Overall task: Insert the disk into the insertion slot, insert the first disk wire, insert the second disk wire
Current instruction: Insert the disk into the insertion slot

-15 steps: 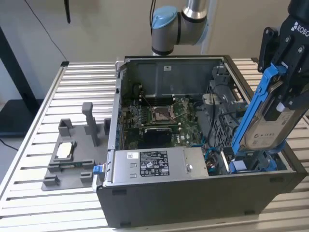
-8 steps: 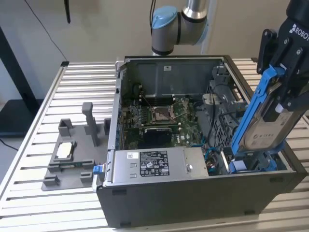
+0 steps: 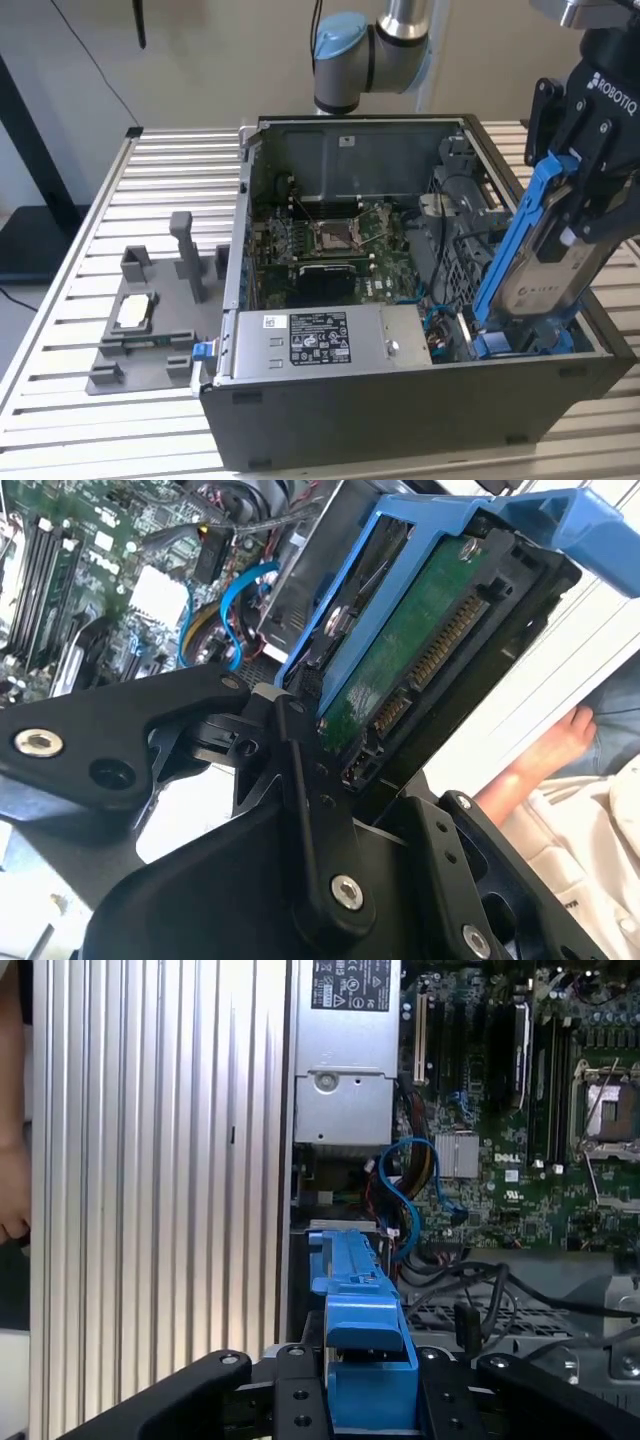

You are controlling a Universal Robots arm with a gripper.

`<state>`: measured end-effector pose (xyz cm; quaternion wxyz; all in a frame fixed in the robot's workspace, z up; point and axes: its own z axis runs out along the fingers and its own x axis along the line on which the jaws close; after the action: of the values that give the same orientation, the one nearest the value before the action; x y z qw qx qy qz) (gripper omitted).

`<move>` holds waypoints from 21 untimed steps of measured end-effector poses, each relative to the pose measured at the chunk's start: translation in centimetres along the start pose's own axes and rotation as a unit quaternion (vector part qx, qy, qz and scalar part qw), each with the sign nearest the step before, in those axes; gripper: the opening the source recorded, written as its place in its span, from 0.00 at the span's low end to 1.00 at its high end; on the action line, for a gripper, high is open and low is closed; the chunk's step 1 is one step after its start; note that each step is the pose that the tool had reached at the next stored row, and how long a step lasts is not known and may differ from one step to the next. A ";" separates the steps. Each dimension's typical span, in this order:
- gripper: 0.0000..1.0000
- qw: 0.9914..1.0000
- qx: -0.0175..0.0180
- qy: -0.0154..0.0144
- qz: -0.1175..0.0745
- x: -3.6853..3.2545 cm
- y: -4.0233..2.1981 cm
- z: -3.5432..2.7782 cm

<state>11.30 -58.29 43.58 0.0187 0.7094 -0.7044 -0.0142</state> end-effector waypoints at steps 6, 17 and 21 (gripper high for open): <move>0.33 1.000 0.000 0.000 0.000 -0.47 -0.29 0.93; 0.33 1.000 0.000 0.000 0.000 -0.89 -0.48 2.22; 0.33 1.000 0.000 0.000 0.000 -1.03 -0.54 2.45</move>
<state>11.72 -57.27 41.10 0.0184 0.7094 -0.7045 -0.0142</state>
